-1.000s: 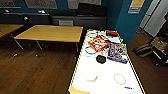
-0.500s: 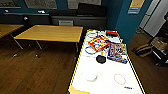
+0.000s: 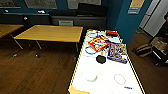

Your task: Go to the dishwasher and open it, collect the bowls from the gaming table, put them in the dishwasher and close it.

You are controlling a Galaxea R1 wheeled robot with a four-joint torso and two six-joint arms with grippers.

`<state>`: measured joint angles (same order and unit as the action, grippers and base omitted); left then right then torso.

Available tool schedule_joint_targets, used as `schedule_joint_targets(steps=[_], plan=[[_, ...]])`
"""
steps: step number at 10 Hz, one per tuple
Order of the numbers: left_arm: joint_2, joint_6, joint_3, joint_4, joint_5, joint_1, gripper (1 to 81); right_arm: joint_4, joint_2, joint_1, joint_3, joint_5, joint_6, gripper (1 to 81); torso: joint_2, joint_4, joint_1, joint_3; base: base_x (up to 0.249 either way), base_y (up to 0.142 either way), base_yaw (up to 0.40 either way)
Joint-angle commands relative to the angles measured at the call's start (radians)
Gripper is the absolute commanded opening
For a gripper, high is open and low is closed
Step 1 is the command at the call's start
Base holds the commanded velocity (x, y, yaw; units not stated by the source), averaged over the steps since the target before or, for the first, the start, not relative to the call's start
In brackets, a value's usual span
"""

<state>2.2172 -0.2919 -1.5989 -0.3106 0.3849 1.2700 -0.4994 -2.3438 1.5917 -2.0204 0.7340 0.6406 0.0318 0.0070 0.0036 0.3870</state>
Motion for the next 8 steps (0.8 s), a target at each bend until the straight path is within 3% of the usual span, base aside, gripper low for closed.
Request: schedule_joint_targets(steps=[1, 4, 6, 8], plan=[[-0.123, -0.055, 0.128, -0.018, -0.11, -0.112, 81.1, -0.047, 0.033, 0.0, -0.017, -0.019, 0.002, 1.0, 0.0, 0.0, 0.0, 0.0, 0.0, 0.0, 0.0], [-0.062, -0.058, 0.158, 0.025, -0.351, -0.313, 81.1, -0.057, -0.045, -0.003, -0.11, -0.028, 0.004, 1.0, 0.0, 0.0, 0.0, 0.0, 0.0, 0.0, 0.0], [-0.053, -0.058, 0.227, 0.045, -0.461, -0.44, 81.1, -0.061, -0.059, -0.003, -0.127, -0.028, 0.004, 1.0, 0.0, 0.0, 0.0, 0.0, 0.0, 0.0, 0.0], [-0.048, -0.058, 0.246, 0.08, -0.531, -0.536, 81.1, -0.061, -0.068, -0.008, -0.13, -0.028, 0.004, 1.0, 0.0, 0.0, 0.0, 0.0, 0.0, 0.0, 0.0]])
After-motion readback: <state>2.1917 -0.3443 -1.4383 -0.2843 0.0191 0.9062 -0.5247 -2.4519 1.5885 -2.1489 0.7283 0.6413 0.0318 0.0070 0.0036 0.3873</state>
